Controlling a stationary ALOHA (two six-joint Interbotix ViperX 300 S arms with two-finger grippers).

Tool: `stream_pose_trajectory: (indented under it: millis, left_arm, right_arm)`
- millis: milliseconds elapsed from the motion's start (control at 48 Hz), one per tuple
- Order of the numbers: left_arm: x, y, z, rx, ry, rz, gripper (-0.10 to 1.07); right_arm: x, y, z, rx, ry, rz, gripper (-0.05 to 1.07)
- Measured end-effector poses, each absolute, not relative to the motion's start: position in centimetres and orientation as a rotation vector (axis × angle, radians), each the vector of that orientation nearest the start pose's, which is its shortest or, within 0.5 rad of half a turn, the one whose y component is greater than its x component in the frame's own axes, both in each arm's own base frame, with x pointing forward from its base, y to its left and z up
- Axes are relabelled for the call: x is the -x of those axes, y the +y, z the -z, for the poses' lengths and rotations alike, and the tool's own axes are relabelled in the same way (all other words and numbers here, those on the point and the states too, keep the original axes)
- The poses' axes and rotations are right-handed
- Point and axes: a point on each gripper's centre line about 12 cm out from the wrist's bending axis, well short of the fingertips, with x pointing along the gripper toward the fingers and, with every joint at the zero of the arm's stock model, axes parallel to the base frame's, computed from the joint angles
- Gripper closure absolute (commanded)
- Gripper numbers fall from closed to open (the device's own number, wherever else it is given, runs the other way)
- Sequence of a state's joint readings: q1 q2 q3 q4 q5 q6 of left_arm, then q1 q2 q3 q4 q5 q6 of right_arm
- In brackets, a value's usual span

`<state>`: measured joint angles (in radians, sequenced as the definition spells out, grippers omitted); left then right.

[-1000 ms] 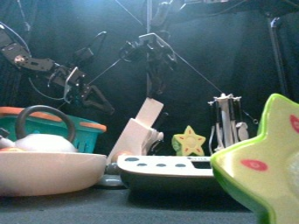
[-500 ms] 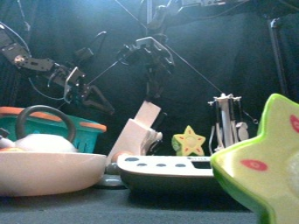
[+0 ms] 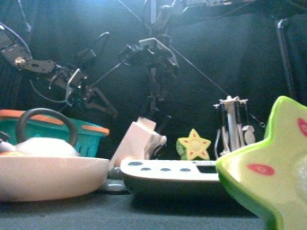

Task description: Put cleaver back into knife holder

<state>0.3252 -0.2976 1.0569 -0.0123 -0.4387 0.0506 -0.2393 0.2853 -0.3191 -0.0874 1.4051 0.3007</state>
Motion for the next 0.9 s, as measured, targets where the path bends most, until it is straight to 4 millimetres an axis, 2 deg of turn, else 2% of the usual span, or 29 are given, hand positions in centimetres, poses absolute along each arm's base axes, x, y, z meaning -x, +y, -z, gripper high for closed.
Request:
stream_pose_trajectory:
  millis: [542, 896]
  left_arm:
    - [-28.3, 9.6, -18.8, 0.014, 0.324, -0.321, 0.61]
    - [-28.3, 9.6, -18.8, 0.012, 0.324, -0.321, 0.61]
  right_arm:
    - [-44.9, -12.4, -29.9, -0.295, 1.309, 0.502, 0.27]
    - [-44.4, -11.7, -31.6, -0.268, 1.274, 0.499, 0.27]
